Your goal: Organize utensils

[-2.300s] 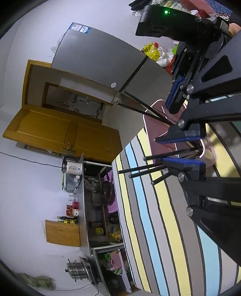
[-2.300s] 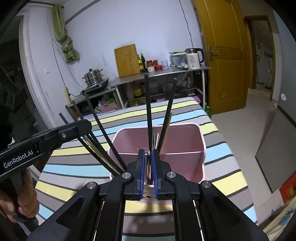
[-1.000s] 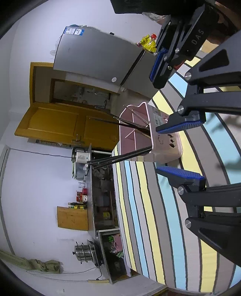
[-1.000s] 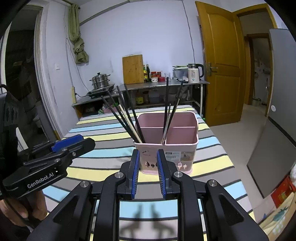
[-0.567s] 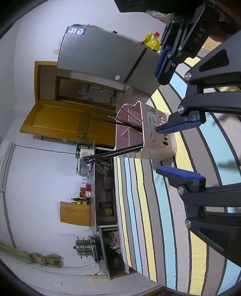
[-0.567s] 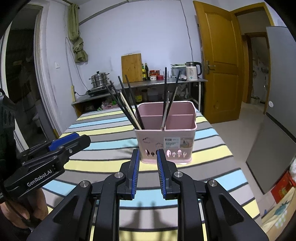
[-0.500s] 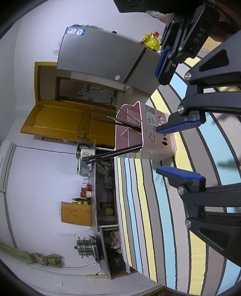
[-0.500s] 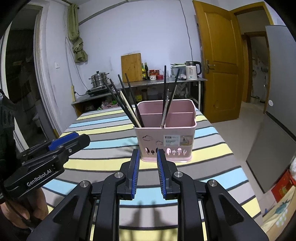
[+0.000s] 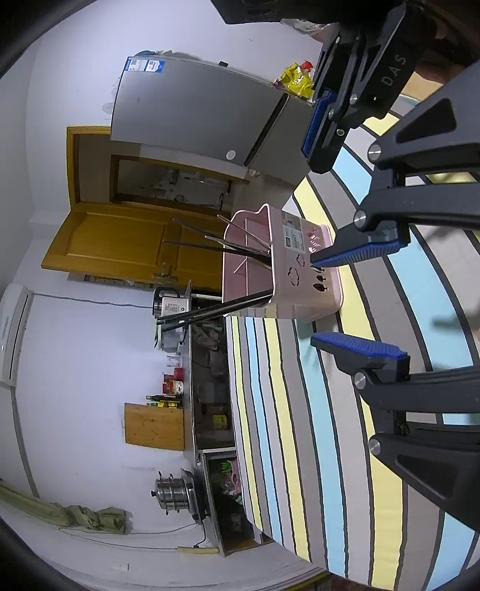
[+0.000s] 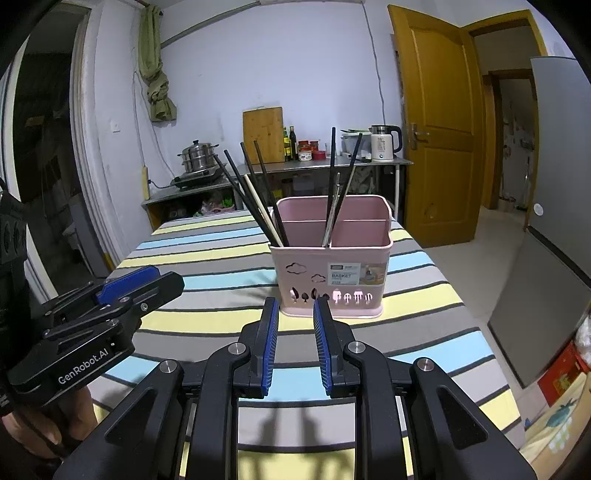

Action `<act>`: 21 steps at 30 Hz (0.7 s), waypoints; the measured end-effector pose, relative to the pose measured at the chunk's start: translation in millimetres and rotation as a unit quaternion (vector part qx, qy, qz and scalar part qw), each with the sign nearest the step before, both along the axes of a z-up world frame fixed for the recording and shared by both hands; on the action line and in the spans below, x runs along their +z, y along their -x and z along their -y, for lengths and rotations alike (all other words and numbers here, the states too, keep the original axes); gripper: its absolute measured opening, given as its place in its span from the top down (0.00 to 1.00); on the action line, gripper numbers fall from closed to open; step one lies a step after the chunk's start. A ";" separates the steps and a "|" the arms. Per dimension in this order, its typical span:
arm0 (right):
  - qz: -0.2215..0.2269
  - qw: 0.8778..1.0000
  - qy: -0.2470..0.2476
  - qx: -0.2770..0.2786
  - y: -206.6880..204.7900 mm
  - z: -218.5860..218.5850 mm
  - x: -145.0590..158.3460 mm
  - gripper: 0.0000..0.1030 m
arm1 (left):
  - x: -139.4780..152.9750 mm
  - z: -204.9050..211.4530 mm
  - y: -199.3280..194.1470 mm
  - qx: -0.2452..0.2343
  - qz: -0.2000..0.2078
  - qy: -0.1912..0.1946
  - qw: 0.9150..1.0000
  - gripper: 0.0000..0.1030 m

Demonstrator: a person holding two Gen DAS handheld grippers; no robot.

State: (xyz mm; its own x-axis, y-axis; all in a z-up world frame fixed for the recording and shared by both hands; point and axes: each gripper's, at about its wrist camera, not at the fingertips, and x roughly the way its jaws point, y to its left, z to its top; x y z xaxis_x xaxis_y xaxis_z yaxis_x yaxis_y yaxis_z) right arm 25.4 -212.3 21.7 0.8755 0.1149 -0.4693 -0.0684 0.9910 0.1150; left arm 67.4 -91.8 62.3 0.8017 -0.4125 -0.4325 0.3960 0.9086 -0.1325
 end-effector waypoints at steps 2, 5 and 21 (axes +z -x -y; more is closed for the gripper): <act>0.000 1.000 0.000 0.000 0.1 -0.6 -0.4 0.80 | 0.2 0.0 1.0 0.000 0.000 0.000 1.000 0.65; 0.000 1.000 0.000 0.000 0.1 -1.1 -0.6 0.80 | 0.1 -0.1 1.1 0.000 0.000 0.000 1.000 0.65; -0.001 1.000 0.000 0.000 0.3 -1.5 -0.8 0.80 | -1.9 0.0 2.5 0.001 -0.002 0.002 1.000 0.65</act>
State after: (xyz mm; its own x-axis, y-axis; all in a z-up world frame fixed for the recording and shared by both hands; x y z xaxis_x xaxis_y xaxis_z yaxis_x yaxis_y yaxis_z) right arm 25.1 -210.8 20.9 0.8746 0.1152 -0.4709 -0.0681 0.9909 0.1160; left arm 64.9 -91.8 60.4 0.8011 -0.4130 -0.4332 0.3940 0.9087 -0.1377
